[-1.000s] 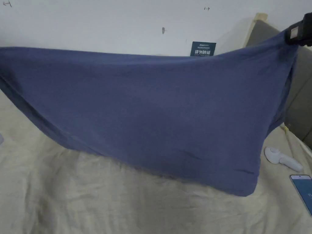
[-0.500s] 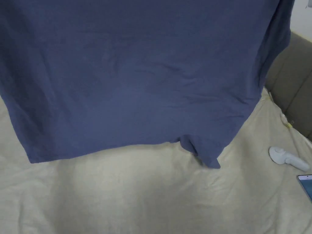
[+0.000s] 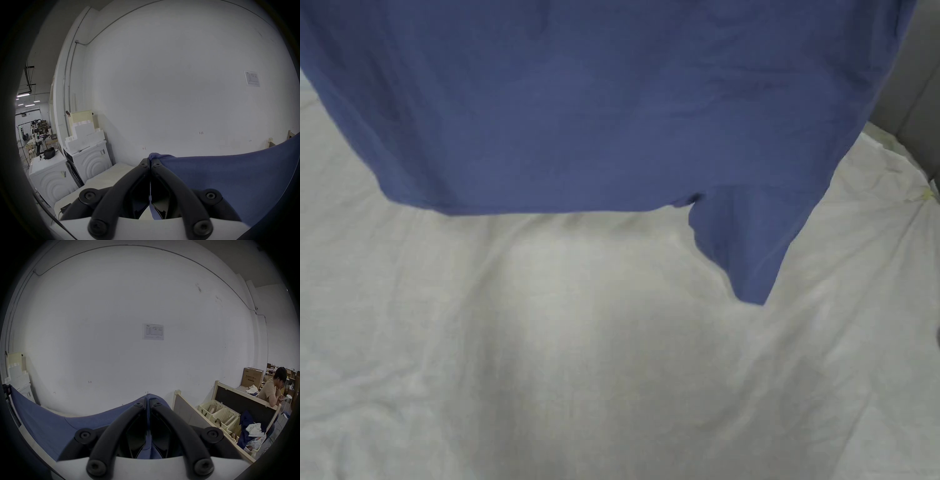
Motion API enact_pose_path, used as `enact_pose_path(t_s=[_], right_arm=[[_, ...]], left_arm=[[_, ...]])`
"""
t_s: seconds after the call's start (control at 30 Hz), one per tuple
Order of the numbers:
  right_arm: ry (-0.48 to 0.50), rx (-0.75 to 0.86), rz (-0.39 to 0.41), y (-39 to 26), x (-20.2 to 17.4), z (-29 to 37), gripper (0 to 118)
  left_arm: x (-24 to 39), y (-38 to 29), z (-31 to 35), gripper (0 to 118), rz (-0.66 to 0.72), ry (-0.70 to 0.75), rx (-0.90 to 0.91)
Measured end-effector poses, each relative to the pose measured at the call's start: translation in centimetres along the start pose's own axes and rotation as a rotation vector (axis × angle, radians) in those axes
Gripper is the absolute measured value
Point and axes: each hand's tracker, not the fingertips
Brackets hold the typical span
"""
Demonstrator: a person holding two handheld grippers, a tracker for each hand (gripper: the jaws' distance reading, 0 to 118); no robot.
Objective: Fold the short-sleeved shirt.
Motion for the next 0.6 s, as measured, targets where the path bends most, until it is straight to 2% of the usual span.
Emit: enact_pose_path(t_s=[0.17,0.2,0.37,0.6], right_arm=[[-0.037,0.090,-0.028,1.3,-0.4,-2.0,1],[-0.036,0.116,-0.047,1.4,-0.5,-2.2,1],[-0.051,0.160,-0.037,0.5,-0.8,-3.4,1],[-0.033,0.056,-0.033,-5.5,-0.9,-7.1,1]], left_arm=[[1.4,1.1,-2.4,0,0.094,0.012,0.081],[1.7,1.2,-3.0,0,0.095,0.010,0.079],[3.7,-0.5,-5.4,0,0.077,0.020,0.093],[6.8,-7.7,-9.1,0,0.031,0.017,-0.011]])
